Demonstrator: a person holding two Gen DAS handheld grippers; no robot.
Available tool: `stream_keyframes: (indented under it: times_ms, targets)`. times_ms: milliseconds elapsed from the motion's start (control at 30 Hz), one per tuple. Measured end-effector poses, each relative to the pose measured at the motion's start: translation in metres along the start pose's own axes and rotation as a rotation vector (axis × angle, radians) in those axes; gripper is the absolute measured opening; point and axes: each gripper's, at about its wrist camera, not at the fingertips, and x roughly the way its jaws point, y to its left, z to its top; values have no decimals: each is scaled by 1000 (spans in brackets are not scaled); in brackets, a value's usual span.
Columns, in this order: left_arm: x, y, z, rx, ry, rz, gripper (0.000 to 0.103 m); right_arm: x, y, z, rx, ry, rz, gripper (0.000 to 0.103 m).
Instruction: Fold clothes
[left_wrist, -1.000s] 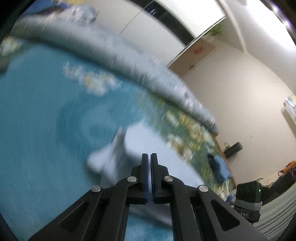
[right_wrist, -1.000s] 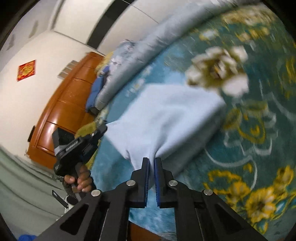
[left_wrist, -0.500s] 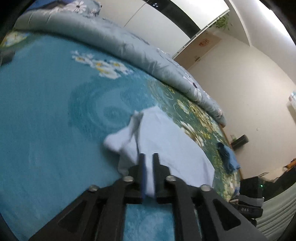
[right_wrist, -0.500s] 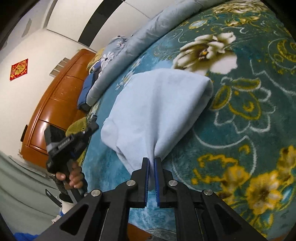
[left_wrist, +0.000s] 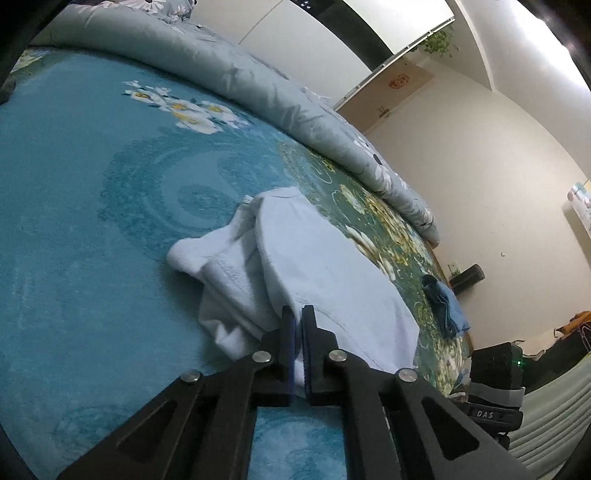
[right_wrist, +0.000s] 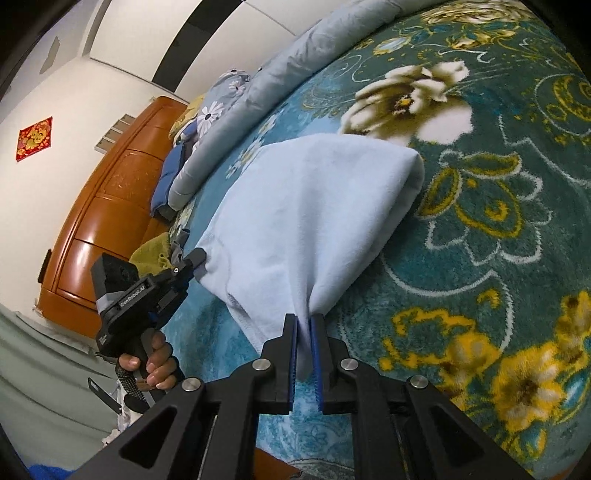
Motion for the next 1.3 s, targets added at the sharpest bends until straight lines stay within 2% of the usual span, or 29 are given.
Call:
stream_keyframes:
  times_ms: [133,200,333,433,500,633,667,700,733,767,800,867,967,1000,1100,1200,1233,1267,1300]
  targets:
    - [-26,-12,23,56,-69,-28,1,-5,5,1,-15,-8,6,10]
    - [-38,-15,33,88,-98,-19,1,-7,10,0,-30,-19,21,10]
    - [-26,1,26,86,-49,62,1,1,11,-4,-40,-5,16,10]
    - [-3,24,12,54,27,125,2,10,4,-8,-21,18,1,10]
    - [4,38,4,3,46,98,2,10,1,-9,-15,21,-2,10]
    - [-14,30,12,44,-2,79,5,2,9,-8,-72,-3,-17,10]
    - [-19,27,14,54,-14,74,16,-3,10,-7,-88,-23,-21,11]
    - [-22,24,20,80,-21,94,27,-7,12,-7,-107,-53,-34,17]
    - [-24,21,27,107,-28,117,51,-12,12,-7,-115,-85,-49,25]
    - [-21,20,35,118,-22,120,60,-16,10,-6,-106,-117,-63,44]
    - [-18,19,43,128,-14,120,60,-18,5,-4,-77,-140,-69,57]
    - [-6,20,59,143,22,128,64,-18,-4,0,-18,-171,-80,58]
    - [23,25,75,163,110,151,64,-9,-9,6,41,-191,-120,58]
    - [36,27,79,170,153,146,64,-7,-11,8,60,-199,-120,58]
    - [60,26,81,192,214,144,64,-2,-15,12,111,-224,-113,58]
    - [65,22,78,197,200,118,63,1,-15,15,142,-254,-101,59]
    - [66,20,77,198,194,109,57,2,-15,16,144,-260,-93,57]
    - [68,20,78,192,191,107,38,3,-16,17,149,-262,-83,53]
    - [70,19,76,188,189,115,29,5,-17,18,154,-263,-73,41]
